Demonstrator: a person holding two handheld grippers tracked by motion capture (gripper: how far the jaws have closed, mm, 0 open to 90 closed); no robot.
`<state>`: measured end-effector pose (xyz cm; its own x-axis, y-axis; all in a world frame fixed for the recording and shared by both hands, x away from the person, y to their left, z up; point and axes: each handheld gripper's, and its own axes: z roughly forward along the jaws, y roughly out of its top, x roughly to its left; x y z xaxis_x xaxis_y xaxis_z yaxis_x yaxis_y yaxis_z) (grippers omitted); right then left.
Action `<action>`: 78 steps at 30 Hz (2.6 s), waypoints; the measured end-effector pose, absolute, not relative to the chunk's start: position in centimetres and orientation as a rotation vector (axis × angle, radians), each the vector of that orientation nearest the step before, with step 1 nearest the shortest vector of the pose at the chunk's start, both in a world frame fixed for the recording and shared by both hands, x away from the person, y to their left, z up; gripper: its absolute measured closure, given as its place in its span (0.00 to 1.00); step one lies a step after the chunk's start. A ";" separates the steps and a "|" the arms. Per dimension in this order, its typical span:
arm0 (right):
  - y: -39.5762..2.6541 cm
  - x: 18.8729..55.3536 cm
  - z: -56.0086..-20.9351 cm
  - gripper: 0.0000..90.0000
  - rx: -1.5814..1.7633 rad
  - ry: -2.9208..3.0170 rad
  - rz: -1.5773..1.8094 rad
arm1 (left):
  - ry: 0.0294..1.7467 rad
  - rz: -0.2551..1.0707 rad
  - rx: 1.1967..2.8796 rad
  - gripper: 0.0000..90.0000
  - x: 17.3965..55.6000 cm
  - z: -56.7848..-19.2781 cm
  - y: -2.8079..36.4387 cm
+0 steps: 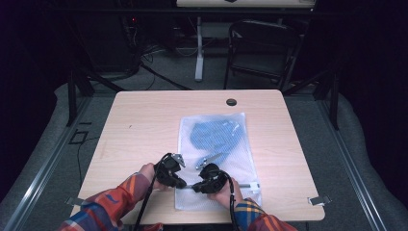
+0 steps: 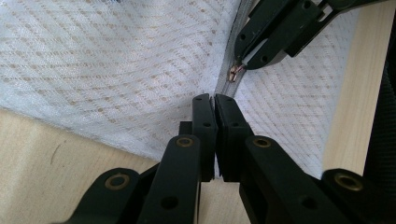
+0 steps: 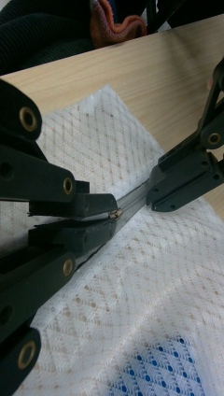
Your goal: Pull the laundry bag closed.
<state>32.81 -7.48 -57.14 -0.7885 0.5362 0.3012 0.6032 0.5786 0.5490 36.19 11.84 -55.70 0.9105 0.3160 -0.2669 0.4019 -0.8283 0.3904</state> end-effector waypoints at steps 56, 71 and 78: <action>-7.7 33.8 -56.4 0.96 -1.046 -2.615 -0.906 | 0.508 -0.277 2.624 0.98 36.2 -55.7 11.9; -9.1 34.1 -56.1 0.96 -1.071 -2.603 -0.891 | 0.500 -0.287 2.626 0.98 36.3 -55.8 12.0; -9.5 34.1 -56.0 0.96 -1.089 -2.597 -0.898 | 0.505 -0.288 2.620 0.98 36.3 -55.8 12.0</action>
<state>34.06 -9.52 -56.05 -0.7138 0.5858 0.3839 0.6978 0.5479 0.4614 36.31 11.96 -55.80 0.9111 0.3009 -0.2817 0.3957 -0.8296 0.3938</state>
